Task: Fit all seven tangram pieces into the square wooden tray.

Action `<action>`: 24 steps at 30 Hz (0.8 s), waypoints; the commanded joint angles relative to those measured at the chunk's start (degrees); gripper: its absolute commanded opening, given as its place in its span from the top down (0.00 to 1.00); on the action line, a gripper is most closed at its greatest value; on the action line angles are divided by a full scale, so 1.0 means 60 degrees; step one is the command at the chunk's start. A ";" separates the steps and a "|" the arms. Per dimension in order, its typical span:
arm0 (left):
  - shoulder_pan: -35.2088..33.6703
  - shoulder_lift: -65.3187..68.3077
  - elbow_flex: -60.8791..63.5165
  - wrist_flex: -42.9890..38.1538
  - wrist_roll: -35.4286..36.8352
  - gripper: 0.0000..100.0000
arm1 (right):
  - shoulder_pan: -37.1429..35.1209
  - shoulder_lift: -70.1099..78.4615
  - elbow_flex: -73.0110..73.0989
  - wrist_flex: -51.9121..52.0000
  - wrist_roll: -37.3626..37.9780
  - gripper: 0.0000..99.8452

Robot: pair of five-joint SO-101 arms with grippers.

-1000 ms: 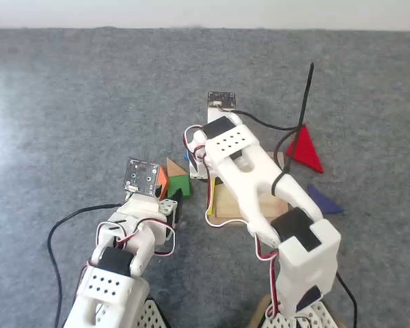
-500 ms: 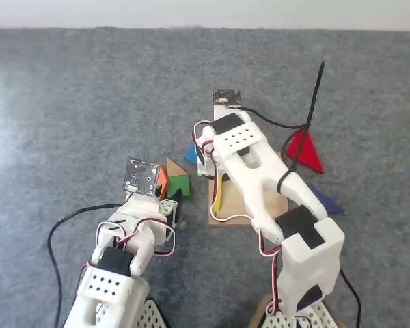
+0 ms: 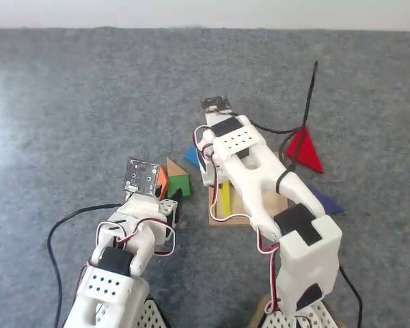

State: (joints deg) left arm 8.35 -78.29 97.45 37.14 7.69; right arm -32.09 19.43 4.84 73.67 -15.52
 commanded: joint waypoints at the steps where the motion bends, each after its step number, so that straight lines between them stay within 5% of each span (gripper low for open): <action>1: 0.0000 -0.0132 -0.0110 0.0015 0.0059 0.85 | 0.0256 -0.0066 -0.0103 0.0139 0.0190 0.71; 24: 0.0000 -0.0132 -0.0110 0.0015 0.0059 0.85 | 0.1678 0.0051 -0.0147 -0.0813 0.0190 0.72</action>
State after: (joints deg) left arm 8.35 -78.29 97.45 37.14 7.69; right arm -22.59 19.60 4.84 70.24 -15.16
